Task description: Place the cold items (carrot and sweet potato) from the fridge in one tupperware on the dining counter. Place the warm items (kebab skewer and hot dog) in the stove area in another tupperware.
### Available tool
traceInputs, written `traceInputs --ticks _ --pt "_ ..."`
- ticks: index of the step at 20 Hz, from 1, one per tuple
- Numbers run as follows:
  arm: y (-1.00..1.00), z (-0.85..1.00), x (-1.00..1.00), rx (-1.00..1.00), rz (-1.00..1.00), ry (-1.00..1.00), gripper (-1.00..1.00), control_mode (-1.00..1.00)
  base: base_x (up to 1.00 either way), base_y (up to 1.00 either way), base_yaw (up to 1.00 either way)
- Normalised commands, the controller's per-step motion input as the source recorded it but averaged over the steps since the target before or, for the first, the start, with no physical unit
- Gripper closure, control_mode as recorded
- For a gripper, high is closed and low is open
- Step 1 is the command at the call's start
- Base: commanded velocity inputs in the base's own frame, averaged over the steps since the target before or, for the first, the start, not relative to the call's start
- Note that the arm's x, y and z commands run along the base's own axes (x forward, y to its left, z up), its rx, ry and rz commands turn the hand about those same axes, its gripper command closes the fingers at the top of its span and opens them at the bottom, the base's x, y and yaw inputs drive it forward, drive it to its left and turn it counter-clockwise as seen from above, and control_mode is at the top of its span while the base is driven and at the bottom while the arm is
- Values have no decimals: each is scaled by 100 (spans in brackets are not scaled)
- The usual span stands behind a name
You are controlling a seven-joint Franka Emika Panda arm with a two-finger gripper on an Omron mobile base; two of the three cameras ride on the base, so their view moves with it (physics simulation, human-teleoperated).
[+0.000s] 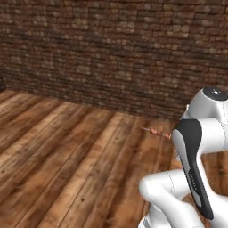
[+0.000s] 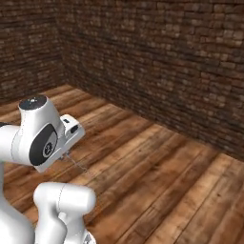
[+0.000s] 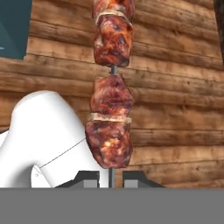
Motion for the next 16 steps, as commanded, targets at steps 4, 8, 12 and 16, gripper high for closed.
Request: traceInputs --ticks 4,8,12,16 --pt "0 0 0 0 0 0 100 100 100 -23 77" --pt "0 0 0 0 0 0 100 100 81 -19 86" --pt "0 0 0 0 0 0 100 100 68 -4 86" --pt "0 0 0 0 0 0 100 100 100 -4 71"
